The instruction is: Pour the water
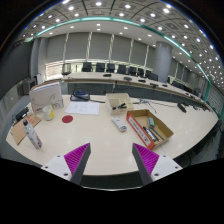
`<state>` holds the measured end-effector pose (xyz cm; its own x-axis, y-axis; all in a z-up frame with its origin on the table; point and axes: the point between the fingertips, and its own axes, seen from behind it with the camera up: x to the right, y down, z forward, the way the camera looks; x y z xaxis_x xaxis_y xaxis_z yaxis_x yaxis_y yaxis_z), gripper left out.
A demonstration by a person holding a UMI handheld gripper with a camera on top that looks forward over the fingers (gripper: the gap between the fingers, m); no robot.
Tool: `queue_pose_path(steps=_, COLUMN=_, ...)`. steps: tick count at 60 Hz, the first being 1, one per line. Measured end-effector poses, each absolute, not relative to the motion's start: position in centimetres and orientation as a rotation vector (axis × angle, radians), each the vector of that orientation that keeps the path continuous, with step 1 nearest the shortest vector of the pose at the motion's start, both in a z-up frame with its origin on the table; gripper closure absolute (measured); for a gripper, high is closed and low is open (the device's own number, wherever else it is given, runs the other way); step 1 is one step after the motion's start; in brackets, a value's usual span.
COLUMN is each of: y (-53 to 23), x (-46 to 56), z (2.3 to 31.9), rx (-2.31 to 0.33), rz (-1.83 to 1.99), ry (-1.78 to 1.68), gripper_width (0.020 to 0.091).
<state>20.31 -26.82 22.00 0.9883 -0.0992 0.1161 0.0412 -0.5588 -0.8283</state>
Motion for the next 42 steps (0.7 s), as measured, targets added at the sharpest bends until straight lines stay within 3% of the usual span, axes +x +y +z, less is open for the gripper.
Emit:
queue_pose_path(steps=16, y=-27.7, x=14.8, z=20.1, rx=-2.175, rz=-0.095, ry=-0.029, gripper_width=0.0244)
queue_pose_path(steps=42, y=-28.5, x=-8.7, z=15.1, rx=-2.13, rz=0.16, ry=-0.212, gripper_width=0.0242)
